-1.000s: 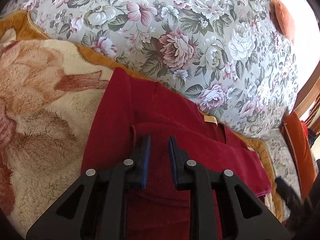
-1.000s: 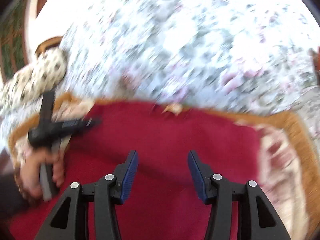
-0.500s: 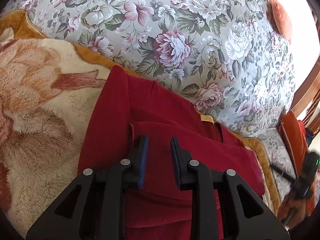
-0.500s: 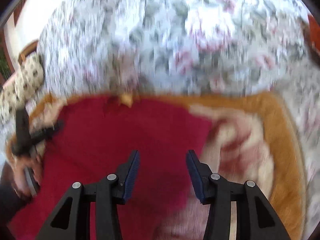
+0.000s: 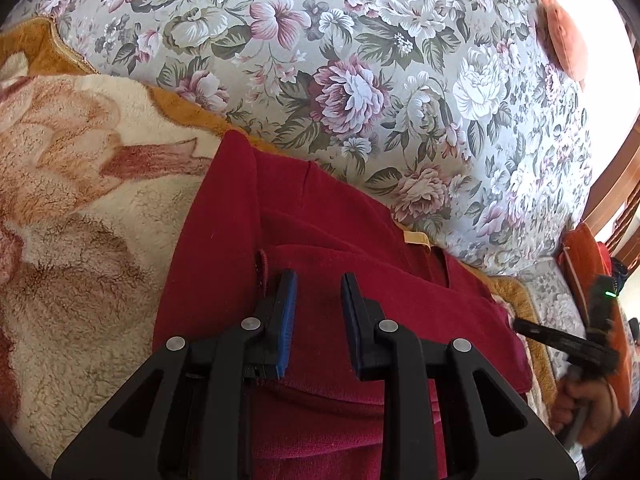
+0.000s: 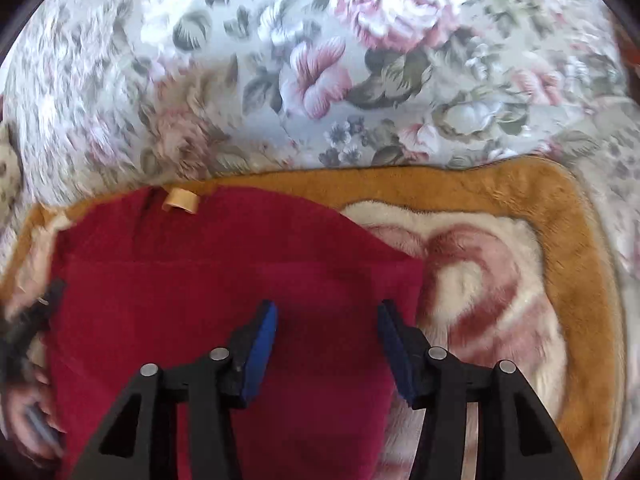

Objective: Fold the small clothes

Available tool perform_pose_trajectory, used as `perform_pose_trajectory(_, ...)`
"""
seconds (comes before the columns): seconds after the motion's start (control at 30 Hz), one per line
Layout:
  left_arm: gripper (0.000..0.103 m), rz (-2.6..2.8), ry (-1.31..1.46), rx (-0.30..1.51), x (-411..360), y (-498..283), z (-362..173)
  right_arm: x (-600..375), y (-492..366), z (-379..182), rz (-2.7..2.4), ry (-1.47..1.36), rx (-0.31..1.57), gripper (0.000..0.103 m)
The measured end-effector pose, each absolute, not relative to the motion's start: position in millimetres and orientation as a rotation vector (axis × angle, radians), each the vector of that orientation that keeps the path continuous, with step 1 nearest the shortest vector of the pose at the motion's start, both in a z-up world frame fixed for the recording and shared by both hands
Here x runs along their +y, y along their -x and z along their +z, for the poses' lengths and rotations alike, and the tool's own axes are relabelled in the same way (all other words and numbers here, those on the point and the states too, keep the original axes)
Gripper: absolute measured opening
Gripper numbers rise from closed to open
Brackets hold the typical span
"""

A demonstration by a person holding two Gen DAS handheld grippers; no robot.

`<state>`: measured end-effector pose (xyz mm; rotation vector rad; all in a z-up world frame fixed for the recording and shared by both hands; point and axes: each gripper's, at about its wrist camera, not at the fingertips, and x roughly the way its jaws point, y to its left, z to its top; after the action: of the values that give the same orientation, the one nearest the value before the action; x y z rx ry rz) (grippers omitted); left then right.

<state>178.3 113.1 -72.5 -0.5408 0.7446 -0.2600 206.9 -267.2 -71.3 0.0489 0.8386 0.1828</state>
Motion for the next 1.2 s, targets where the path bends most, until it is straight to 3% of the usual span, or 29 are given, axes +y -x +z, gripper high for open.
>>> perform_pose_trajectory(0.07,0.021,-0.26,0.54,0.746,113.4,-178.4,-72.3,-249.3,-181.1,-71.7,0.211,-0.006,0.796,0.052)
perform_pose_trajectory(0.13,0.021,-0.26,0.54,0.748,113.5,-178.6,-72.2,-231.1,-165.9,-103.0,0.195,0.077,0.841,0.061)
perform_pose_trajectory(0.17,0.021,-0.257,0.537,0.751,113.1,-178.7,-71.9,-228.4,-160.7,-118.4,0.184,0.117,0.85,0.071)
perform_pose_trajectory(0.2,0.021,-0.25,0.524,0.758,111.5,-179.5,-71.1,-224.3,-152.7,-123.0,0.175,0.156,0.76,0.07)
perform_pose_trajectory(0.33,0.022,-0.241,0.454,0.839,106.7,-186.3,-59.9,-225.4,-170.7,-109.7,0.16,0.111,0.902,0.07)
perform_pose_trajectory(0.43,0.026,-0.228,0.444,0.899,112.3,-170.6,-45.7,-232.3,-140.2,-77.1,0.15,0.064,0.847,0.069)
perform_pose_trajectory(0.5,0.047,-0.243,0.422,0.914,114.9,-147.2,-38.0,-235.8,-116.4,-67.5,0.171,0.047,0.785,0.069)
perform_pose_trajectory(0.57,0.059,-0.219,0.344,0.919,110.7,-118.9,-31.7,-240.0,-87.3,-72.7,0.181,0.01,0.758,0.069)
perform_pose_trajectory(0.7,0.063,-0.221,0.233,0.964,87.2,-62.7,-38.0,-237.1,-40.2,-99.4,0.201,-0.072,0.787,0.069)
perform_pose_trajectory(0.83,0.068,-0.195,0.144,1.003,68.0,-54.8,-50.9,-204.2,-37.5,-131.2,0.194,0.114,0.992,0.07)
perform_pose_trajectory(0.9,0.08,-0.202,0.115,1.02,62.2,-56.9,-53.3,-199.1,-41.4,-132.3,0.199,0.137,1.003,0.077)
perform_pose_trajectory(1.0,0.088,-0.213,0.042,1.033,49.9,-57.7,-55.3,-190.1,-46.7,-136.6,0.213,0.177,1.029,0.092)
perform_pose_trajectory(1.2,0.102,-0.241,-0.006,1.054,40.1,-62.3,-58.4,-179.9,-54.8,-139.8,0.226,0.226,1.058,0.102)
